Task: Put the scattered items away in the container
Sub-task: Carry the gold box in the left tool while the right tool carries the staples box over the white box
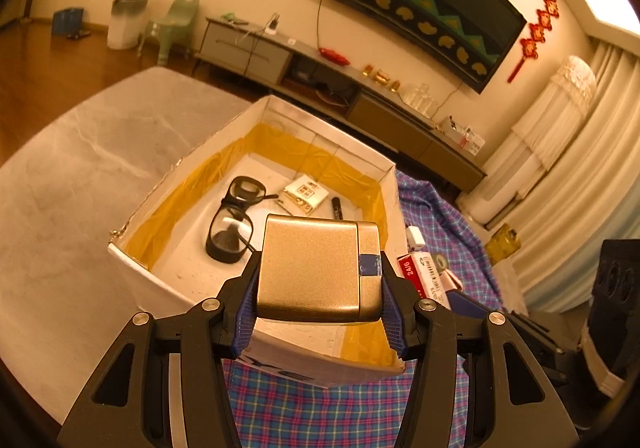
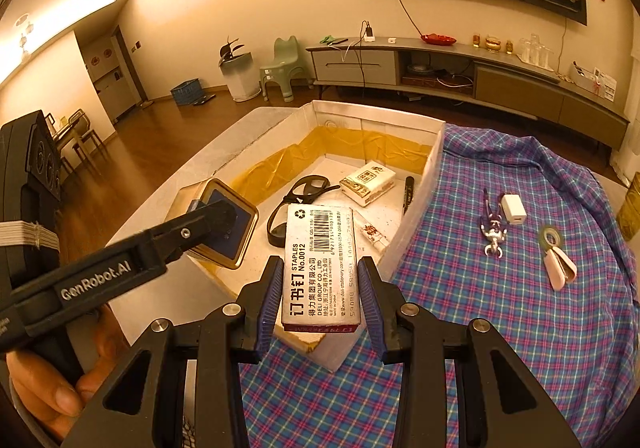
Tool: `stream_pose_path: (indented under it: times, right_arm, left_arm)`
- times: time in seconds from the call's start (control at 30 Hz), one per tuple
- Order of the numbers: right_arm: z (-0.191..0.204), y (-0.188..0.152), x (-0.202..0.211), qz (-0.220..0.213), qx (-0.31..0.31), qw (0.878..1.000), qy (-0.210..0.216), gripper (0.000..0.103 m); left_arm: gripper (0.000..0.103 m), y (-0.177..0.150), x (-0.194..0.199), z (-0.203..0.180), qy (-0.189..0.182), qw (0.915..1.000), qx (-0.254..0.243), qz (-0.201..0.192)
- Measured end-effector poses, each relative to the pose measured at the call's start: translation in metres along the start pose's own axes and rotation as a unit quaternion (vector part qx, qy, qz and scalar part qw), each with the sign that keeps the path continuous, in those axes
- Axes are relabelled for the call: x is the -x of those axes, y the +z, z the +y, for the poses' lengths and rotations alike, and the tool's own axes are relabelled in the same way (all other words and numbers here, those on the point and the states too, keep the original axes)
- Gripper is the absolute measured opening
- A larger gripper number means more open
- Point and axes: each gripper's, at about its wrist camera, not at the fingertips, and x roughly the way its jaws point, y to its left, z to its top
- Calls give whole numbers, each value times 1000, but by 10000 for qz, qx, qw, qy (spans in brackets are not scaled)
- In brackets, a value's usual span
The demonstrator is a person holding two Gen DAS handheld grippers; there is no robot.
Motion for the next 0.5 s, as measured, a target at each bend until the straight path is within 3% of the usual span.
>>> stream_pose_path:
  times: [0.5]
  right_arm:
    - [-1, 8, -39, 202, 93, 9997, 90, 40]
  left_arm:
    - [55, 7, -21, -2, 77, 9998, -116, 160]
